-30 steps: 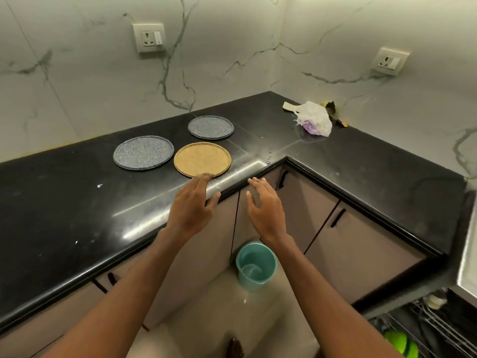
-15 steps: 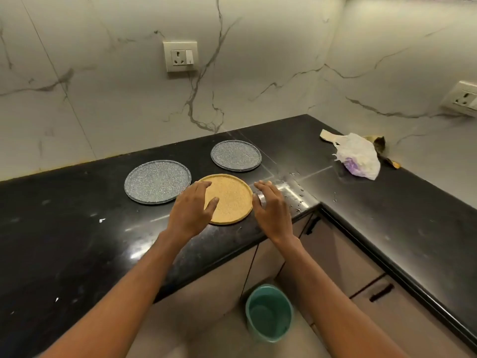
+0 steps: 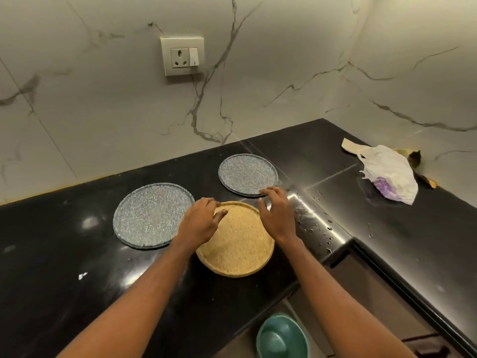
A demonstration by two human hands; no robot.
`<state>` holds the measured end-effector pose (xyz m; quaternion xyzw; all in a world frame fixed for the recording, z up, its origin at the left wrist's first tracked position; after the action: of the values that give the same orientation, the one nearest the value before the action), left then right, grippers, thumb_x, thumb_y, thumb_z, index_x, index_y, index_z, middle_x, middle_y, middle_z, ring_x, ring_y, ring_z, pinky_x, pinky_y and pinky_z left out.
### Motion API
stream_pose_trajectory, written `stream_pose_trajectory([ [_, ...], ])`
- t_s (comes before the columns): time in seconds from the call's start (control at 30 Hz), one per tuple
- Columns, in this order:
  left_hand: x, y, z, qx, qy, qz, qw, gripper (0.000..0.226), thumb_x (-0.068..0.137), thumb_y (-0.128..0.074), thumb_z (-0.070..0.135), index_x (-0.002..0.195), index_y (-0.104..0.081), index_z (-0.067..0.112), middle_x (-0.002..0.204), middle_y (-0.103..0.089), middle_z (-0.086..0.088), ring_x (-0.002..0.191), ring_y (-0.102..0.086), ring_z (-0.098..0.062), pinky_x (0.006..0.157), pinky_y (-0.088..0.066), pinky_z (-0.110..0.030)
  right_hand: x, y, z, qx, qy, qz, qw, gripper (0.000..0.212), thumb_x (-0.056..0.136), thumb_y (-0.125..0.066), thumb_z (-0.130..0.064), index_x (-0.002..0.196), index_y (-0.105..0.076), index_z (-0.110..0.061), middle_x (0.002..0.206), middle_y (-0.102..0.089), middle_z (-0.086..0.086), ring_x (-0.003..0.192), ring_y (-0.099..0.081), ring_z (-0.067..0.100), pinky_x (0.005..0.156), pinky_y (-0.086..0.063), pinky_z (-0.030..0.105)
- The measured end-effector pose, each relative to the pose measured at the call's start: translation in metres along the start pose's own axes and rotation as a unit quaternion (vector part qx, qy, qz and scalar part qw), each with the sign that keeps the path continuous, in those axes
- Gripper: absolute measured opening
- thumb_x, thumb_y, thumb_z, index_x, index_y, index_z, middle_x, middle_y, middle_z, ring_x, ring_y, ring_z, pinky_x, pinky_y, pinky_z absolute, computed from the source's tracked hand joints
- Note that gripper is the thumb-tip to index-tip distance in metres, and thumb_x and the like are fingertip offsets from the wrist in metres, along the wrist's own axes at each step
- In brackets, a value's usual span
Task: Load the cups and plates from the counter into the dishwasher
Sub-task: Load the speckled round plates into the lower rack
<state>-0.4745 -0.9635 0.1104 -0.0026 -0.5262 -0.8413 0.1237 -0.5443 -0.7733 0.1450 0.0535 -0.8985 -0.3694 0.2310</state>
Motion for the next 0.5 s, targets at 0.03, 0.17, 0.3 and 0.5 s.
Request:
stream_pose_trajectory([
  [0.03,0.008,-0.006,-0.005,0.008,0.000,-0.012,1.000,0.042,0.097,-0.046,0.044,0.128,-0.057,0.018,0.130,-0.054,0.000,0.122,-0.048,-0.017,0.102,-0.037,-0.033,0.008,-0.008,0.005,-0.006,-0.006,-0.008,1.000,0.026,0.093,-0.056,-0.019,0.117,-0.064,-0.012,0.123,-0.056,0.001,0.113,-0.055,0.013,0.090,-0.044,0.022],
  [0.17,0.039,-0.024,-0.025,0.033,0.018,-0.050,0.998,0.037,0.096,-0.050,0.034,0.129,-0.053,0.017,0.125,-0.056,-0.001,0.114,-0.051,-0.019,0.097,-0.042,-0.034,0.039,-0.043,0.026,-0.054,-0.037,-0.056,0.996,0.030,0.095,-0.052,-0.020,0.123,-0.061,-0.012,0.127,-0.057,0.000,0.113,-0.055,0.014,0.091,-0.042,0.024],
  [0.3,0.054,-0.036,-0.029,0.069,0.011,-0.055,0.996,0.034,0.096,-0.049,0.035,0.123,-0.051,0.014,0.120,-0.053,-0.005,0.108,-0.049,-0.022,0.091,-0.043,-0.034,0.064,-0.071,0.051,-0.112,-0.053,-0.099,0.987,0.032,0.097,-0.046,-0.020,0.125,-0.060,-0.013,0.127,-0.058,0.002,0.112,-0.055,0.015,0.088,-0.042,0.026],
  [0.5,0.072,-0.041,-0.032,0.082,-0.007,-0.047,0.995,0.023,0.096,-0.052,0.031,0.112,-0.055,0.014,0.111,-0.056,-0.003,0.099,-0.051,-0.020,0.084,-0.043,-0.034,0.077,-0.069,0.089,-0.197,-0.061,-0.095,0.974,0.026,0.099,-0.042,-0.032,0.104,-0.065,-0.020,0.103,-0.061,-0.005,0.093,-0.057,0.015,0.083,-0.046,0.036],
])
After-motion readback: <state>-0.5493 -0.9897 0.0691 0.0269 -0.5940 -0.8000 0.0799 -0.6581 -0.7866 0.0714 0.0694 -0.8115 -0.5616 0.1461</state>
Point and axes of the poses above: each hand's wrist, its own x-axis towards the middle knuckle, its own y-axis out of the back of the hand, z = x × y, the point moved 6 cm from there along x, towards the middle knuckle
